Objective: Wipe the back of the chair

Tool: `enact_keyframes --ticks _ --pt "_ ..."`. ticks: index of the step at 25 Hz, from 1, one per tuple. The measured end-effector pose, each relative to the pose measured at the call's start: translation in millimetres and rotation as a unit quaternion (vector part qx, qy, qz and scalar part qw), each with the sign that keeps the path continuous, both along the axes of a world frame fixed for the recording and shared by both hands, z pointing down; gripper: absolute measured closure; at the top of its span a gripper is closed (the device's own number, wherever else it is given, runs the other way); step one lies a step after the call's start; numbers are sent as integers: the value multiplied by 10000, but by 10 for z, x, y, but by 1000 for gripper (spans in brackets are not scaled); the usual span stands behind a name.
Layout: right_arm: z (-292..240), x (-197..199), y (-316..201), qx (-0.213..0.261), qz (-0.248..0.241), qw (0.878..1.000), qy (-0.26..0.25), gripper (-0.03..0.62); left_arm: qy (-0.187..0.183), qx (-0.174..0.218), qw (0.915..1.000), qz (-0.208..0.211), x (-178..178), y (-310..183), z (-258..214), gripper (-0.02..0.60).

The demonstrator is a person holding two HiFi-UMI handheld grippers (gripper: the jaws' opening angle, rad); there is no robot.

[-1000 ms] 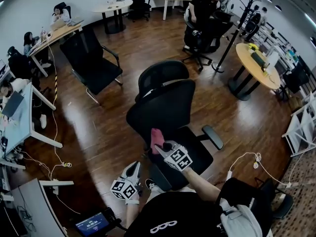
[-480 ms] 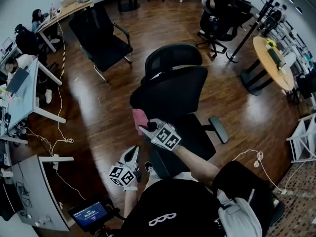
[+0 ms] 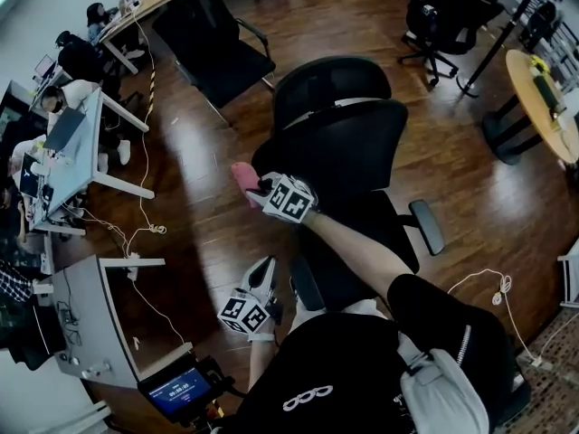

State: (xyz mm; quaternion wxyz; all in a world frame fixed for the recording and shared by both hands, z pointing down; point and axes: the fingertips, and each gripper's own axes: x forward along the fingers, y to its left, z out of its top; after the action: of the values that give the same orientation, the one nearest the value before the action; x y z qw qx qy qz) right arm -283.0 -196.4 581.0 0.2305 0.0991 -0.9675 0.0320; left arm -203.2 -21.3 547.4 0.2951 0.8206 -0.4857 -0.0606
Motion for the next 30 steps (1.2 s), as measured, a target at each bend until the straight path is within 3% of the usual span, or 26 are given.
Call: enact_keyframes --ticks 7,14,19,30 --pt "297 470 -788 -331 1039 9939 184 551 -229 -11 9997 -18 -9 41 2 589" --pt "379 1134 -1251 -563 1814 9817 112 549 -301 -139 9993 -165 124 178 57 589" --pt "365 1758 -1588 -505 2159 9750 153 549 -266 -91 9996 -12 444 78 88 589" --pt "311 2702 -2036 -451 2616 9641 116 549 -361 -24 9993 78 929 -87 34 589"
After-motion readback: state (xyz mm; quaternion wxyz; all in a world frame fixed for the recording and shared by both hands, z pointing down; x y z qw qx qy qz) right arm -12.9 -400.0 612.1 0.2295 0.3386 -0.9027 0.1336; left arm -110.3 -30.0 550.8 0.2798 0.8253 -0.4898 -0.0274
